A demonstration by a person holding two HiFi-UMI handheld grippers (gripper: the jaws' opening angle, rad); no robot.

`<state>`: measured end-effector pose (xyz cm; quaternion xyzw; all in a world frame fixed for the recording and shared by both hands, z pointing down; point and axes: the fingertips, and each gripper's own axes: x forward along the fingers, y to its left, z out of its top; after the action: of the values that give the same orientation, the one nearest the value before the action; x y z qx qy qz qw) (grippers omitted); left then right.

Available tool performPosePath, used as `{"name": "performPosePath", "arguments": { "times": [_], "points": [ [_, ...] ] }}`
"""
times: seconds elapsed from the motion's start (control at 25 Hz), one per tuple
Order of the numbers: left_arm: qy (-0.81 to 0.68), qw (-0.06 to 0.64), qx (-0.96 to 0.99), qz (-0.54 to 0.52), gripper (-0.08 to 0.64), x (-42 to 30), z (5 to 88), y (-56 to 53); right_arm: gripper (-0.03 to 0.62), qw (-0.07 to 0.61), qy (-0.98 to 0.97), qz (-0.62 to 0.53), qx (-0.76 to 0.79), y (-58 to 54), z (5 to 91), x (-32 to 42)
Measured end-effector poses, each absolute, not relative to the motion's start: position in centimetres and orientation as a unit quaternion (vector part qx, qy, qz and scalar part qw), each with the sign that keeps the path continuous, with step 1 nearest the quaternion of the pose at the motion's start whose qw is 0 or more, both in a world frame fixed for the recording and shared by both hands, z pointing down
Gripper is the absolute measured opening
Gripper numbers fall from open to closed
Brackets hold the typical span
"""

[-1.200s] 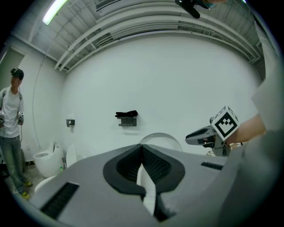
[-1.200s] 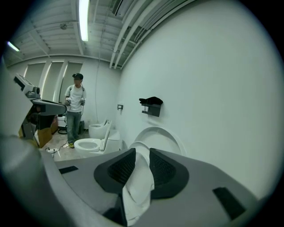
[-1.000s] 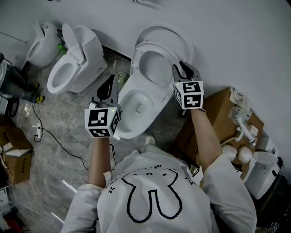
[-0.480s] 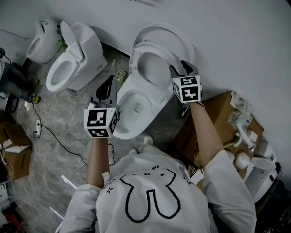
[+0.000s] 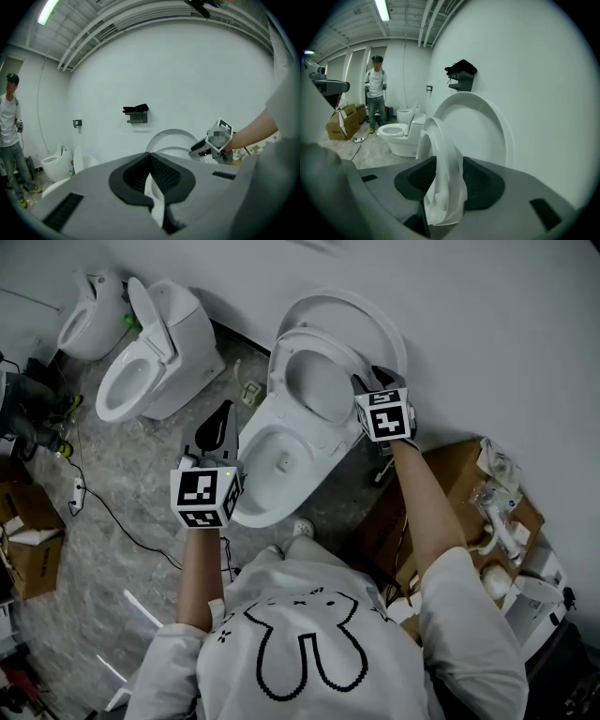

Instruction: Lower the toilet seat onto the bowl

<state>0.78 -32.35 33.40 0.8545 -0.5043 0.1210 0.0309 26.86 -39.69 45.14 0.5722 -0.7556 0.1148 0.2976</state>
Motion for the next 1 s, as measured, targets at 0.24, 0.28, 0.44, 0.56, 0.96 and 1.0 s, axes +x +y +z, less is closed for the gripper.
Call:
{"name": "performPosePath", "arguments": {
  "times": [0.24,0.28,0.44,0.56,0.96,1.0],
  "points": [
    [-0.504,0.035,0.854,0.126,0.009,1.0,34.0,-32.3,0.146,0.326,-0.749,0.106,0.567,-40.7,46.1,27.3],
    [-0.504,0.036,0.854,0.127,0.009,1.0,34.1,-32.3,0.133,0.334,-0.748,0.105,0.564,-40.7,46.1,27.3],
    [-0.504,0.038,0.854,0.129,0.009,0.8,34.4,-32.0,0.11,0.352,-0.751,0.102,0.55,-41.0,46.4,27.1],
    [-0.506,0.04,0.852,0.128,0.009,0.5,34.5,-31.8,0.104,0.355,-0.753,0.106,0.543,-41.0,46.4,27.0],
    [-0.511,0.043,0.849,0.129,0.009,-0.5,34.8,-30.1,0.101,0.354,-0.753,0.101,0.546,-40.5,46.2,26.5],
    [-0.511,0.043,0.849,0.129,0.009,-0.6,34.8,-29.9,0.101,0.357,-0.752,0.101,0.544,-40.3,46.1,26.3]
  ]
}}
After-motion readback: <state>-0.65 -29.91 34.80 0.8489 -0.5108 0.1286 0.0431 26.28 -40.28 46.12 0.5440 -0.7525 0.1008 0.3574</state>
